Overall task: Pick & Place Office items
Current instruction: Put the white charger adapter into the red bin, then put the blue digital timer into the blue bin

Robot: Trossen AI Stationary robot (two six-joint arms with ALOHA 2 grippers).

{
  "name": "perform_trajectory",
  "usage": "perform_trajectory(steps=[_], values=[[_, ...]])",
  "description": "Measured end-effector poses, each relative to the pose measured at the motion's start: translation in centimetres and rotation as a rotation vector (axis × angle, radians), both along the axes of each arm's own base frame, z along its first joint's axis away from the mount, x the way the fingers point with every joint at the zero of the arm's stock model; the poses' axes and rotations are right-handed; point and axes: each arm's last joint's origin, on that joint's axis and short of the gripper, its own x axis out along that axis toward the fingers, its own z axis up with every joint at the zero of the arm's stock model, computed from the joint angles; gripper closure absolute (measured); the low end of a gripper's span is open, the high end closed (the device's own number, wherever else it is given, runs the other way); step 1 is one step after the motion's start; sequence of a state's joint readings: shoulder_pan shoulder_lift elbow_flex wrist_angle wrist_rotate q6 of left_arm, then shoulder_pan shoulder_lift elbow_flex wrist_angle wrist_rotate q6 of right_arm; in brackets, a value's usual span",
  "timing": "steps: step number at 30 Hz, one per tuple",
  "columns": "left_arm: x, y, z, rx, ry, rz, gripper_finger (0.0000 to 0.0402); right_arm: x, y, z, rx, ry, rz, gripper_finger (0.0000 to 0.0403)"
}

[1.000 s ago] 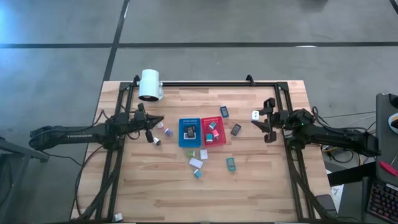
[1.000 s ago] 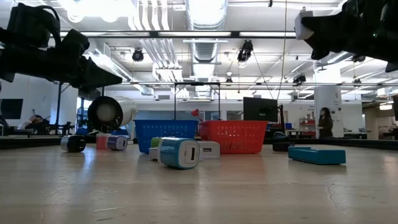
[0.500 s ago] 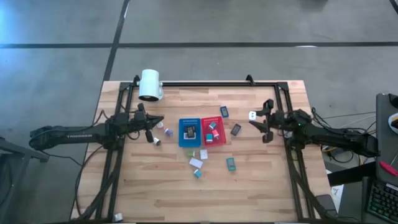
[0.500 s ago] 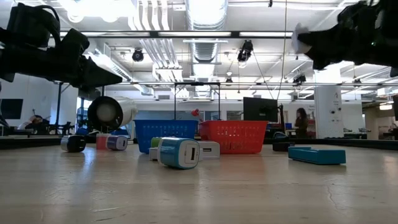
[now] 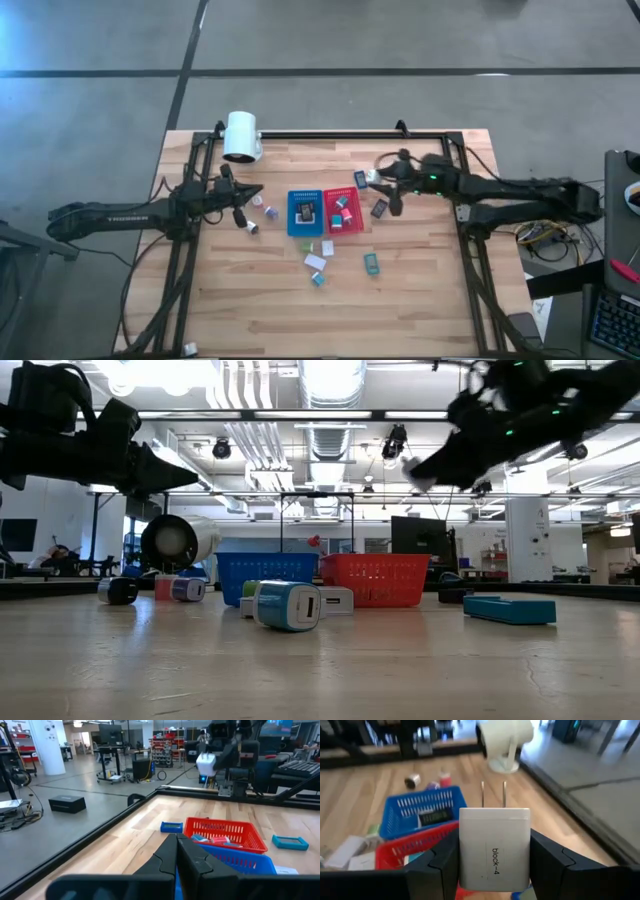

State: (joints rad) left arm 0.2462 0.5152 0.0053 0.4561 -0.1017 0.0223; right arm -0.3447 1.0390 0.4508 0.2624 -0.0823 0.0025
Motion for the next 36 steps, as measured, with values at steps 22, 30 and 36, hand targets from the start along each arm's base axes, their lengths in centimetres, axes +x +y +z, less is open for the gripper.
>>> perform_trajectory(steps=[22, 30, 36], values=[[0.0, 0.0, 0.0, 0.029, 0.009, -0.001, 0.0390, 11.4, 0.0, -5.8, 0.116, 0.429, 0.199, 0.0234], [0.0, 0.0, 0.0, 0.025, 0.008, -0.001, 0.0390, 12.3, -0.2, -6.6, 0.117, 0.505, 0.223, 0.0179], [0.0, 0.0, 0.0, 0.009, 0.002, 0.000, 0.0389, 11.9, -0.2, -4.0, 0.089, 0.427, 0.222, 0.0138]])
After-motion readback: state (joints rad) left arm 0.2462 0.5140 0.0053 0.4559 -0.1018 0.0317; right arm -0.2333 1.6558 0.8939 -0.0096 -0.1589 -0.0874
